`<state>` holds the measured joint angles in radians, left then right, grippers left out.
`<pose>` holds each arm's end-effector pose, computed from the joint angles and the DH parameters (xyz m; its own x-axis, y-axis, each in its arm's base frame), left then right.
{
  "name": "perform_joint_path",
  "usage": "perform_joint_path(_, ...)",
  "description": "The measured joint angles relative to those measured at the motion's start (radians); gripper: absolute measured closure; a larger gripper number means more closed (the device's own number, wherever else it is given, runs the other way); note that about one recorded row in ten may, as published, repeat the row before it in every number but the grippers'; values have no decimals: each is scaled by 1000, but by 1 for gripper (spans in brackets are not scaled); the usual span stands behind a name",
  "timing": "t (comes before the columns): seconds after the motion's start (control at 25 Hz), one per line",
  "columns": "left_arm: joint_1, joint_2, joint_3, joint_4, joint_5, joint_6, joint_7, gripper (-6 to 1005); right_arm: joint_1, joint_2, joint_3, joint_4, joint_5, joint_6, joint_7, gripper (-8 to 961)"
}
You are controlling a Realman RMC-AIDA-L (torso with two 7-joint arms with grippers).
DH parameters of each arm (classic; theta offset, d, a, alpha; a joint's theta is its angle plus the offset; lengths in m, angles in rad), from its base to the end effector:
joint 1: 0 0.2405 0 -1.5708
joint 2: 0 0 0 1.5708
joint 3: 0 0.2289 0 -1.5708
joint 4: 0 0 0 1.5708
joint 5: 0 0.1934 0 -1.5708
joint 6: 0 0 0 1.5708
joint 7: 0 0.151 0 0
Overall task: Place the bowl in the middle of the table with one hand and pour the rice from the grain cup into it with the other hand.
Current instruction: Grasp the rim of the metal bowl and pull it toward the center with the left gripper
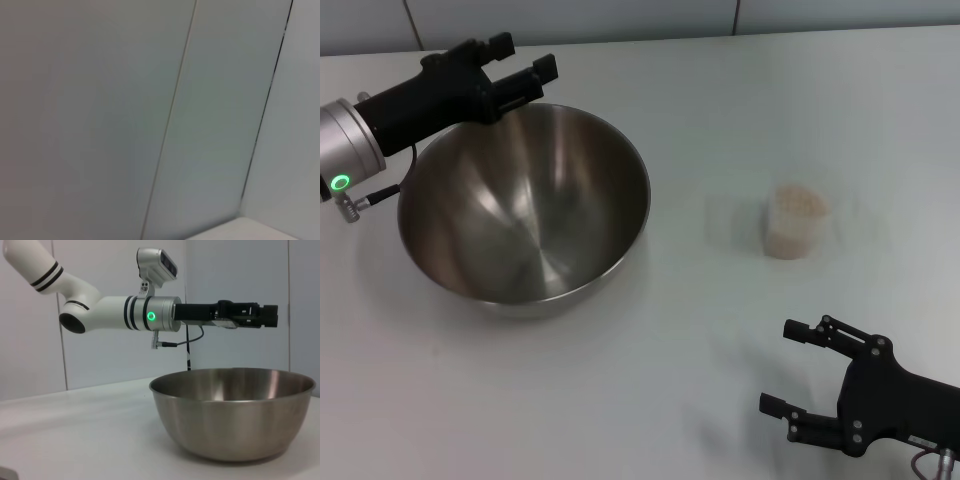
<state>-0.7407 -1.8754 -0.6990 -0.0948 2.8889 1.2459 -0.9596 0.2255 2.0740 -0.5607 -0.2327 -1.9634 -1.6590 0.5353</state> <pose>-0.2108 0.3701 0.0082 0.6456 0.2110 0.7339 0.5809 -0.7595 -0.2926 0.2913 0.1797 -0.0363 0.7846 -0.0866 -0.6139 -0.3502 -0.8790 -0.3236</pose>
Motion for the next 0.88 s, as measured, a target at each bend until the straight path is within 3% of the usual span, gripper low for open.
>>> perform_joint_path(0.2,8,3,-48,-9,-4,-4,61,265,-1,0,0,2,0,-2,0,124)
perform_joint_path(0.28,48,4,-132,-55,-4,-22,156,266,-2,0,-1,2,0,-4,1,124)
perform_joint_path(0.4,74,4,-168,-84,-4,-35,206,267,-2,0,-1,2,0,-8,1,124)
perform_joint_path(0.44,145,4,-253,-195,-4,-96,339,268,-2,0,-1,1,0,-9,1,124)
perform_joint_path(0.48,185,9,-280,-266,-2,-146,385,268,-2,0,-1,0,0,-10,1,124)
perform_joint_path(0.52,185,9,-280,-266,-2,-146,385,269,-2,0,-1,0,0,-10,1,124)
perform_joint_path(0.56,274,35,-323,-473,-2,-310,509,269,-1,0,-1,0,0,-11,1,124)
perform_joint_path(0.64,338,58,-345,-657,-2,-474,607,270,0,0,-1,0,0,-12,2,124)
perform_joint_path(0.68,412,71,-383,-910,-2,-756,750,270,1,0,-1,0,0,-12,2,124)
perform_joint_path(0.72,412,71,-383,-910,-2,-756,750,271,2,0,-1,0,0,-12,2,123)
perform_joint_path(0.8,460,71,-431,-1129,-2,-1053,849,272,5,0,-1,0,0,-11,2,123)
perform_joint_path(0.88,468,74,-455,-1258,-5,-1257,889,273,8,0,-1,-1,0,-9,2,123)
